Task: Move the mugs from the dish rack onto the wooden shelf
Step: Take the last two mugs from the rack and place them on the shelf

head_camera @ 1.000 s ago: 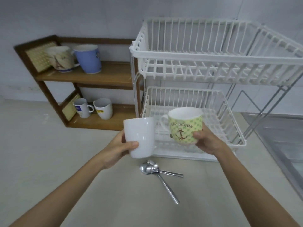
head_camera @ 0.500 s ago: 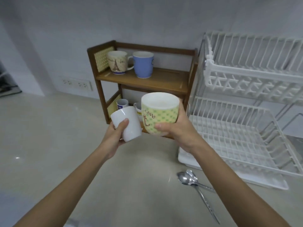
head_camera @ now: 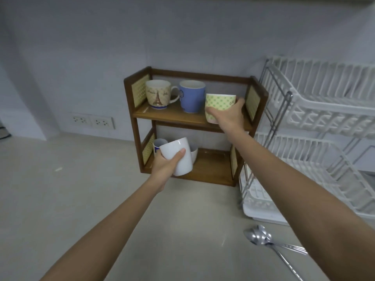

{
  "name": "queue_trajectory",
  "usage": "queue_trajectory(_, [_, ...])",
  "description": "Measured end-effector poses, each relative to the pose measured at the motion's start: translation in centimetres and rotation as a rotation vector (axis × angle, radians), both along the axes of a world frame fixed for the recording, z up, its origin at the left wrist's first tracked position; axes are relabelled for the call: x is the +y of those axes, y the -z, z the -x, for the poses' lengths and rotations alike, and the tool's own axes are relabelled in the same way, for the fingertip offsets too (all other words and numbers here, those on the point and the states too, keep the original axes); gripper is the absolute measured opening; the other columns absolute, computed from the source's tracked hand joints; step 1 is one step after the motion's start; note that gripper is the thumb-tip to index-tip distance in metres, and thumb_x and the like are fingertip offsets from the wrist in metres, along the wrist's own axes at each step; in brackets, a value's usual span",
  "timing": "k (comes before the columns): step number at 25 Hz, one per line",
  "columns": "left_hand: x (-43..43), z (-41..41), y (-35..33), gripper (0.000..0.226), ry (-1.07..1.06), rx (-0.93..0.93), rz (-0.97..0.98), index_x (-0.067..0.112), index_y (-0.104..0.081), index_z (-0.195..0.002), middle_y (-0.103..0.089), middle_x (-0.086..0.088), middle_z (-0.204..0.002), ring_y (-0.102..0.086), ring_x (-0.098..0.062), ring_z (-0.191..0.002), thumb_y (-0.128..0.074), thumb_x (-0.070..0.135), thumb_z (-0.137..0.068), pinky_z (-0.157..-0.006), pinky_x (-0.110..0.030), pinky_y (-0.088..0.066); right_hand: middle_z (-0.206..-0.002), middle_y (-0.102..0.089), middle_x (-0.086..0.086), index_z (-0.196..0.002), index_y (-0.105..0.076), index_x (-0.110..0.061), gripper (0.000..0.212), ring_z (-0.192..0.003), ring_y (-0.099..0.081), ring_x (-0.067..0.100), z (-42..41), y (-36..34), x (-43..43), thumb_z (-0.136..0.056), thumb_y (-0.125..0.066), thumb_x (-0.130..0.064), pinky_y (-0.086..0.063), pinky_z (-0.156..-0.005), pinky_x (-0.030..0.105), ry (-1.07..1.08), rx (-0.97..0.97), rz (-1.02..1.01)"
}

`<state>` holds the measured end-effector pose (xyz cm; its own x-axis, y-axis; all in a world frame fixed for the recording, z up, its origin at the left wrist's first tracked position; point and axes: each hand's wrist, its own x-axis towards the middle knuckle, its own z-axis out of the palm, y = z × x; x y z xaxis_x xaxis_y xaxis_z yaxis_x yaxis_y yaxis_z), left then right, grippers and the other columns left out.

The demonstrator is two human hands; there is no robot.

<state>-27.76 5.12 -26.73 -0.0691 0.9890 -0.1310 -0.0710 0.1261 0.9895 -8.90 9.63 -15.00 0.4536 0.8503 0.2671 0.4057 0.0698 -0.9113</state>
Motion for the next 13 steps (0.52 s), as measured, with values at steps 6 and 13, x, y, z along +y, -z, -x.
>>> queue_trajectory(6, [2.0, 0.5, 1.9, 0.074, 0.138, 0.074, -0.01, 0.028, -0.043, -0.127, -0.058, 0.004, -0.116, -0.059, -0.016, -0.104, -0.079, 0.046, -0.065, -0.083, -0.038, -0.058, -0.126, -0.054, 0.012, -0.133, -0.027, -0.015, 0.101, -0.116, -0.052, 0.032, -0.1, -0.1, 4.8, -0.056, -0.083, -0.044, -0.044, -0.093, 0.043, 0.214, -0.146, 0.063])
queue_trajectory(13, [2.4, 1.7, 4.1, 0.065, 0.208, 0.103, -0.008, 0.037, -0.038, -0.117, -0.054, 0.015, -0.105, -0.057, -0.007, -0.094, -0.079, 0.042, -0.068, -0.059, -0.015, -0.049, -0.135, -0.047, 0.015, -0.14, -0.018, -0.013, 0.107, -0.125, -0.045, 0.032, -1.0, 0.7, 6.5, -0.059, -0.085, -0.032, -0.041, -0.103, 0.044, 0.245, -0.124, 0.018])
